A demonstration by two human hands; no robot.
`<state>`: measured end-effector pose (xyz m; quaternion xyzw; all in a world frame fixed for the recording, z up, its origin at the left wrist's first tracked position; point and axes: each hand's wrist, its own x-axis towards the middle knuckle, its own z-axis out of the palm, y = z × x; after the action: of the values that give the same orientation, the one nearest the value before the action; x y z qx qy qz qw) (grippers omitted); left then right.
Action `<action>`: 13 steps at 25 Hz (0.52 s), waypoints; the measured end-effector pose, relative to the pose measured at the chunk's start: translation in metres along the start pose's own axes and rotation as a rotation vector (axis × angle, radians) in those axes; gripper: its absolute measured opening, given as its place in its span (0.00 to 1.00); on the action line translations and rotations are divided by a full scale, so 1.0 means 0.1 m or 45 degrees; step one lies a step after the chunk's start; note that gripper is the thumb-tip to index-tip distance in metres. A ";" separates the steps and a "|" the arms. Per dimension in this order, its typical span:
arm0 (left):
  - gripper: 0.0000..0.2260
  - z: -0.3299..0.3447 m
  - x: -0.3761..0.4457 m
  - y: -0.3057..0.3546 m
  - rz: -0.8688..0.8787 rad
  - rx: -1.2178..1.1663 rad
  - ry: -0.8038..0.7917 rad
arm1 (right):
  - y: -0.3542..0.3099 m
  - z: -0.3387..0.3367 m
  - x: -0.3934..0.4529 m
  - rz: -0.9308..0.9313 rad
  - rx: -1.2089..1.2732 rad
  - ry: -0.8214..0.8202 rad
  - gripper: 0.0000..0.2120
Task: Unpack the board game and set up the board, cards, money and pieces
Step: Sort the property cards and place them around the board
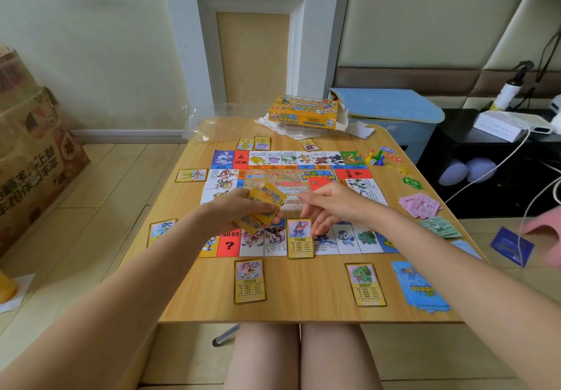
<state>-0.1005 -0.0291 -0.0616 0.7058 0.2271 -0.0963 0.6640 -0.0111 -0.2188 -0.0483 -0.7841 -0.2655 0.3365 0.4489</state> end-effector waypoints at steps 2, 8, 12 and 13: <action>0.08 0.05 0.03 0.00 -0.001 -0.001 0.021 | 0.01 -0.04 0.02 -0.030 0.071 0.055 0.11; 0.08 0.17 0.14 0.05 0.097 -0.013 0.042 | -0.02 -0.24 0.06 -0.078 0.072 0.328 0.04; 0.13 0.24 0.18 0.09 0.123 -0.185 -0.020 | -0.03 -0.34 -0.11 0.060 -0.230 -0.006 0.02; 0.12 0.27 0.16 0.10 0.130 -0.173 -0.026 | 0.00 -0.30 -0.16 0.095 -0.331 -0.108 0.03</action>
<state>-0.0776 -0.0522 -0.0627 0.6687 0.1900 -0.0539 0.7169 0.0013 -0.2461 -0.0324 -0.8302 -0.2961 0.3485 0.3189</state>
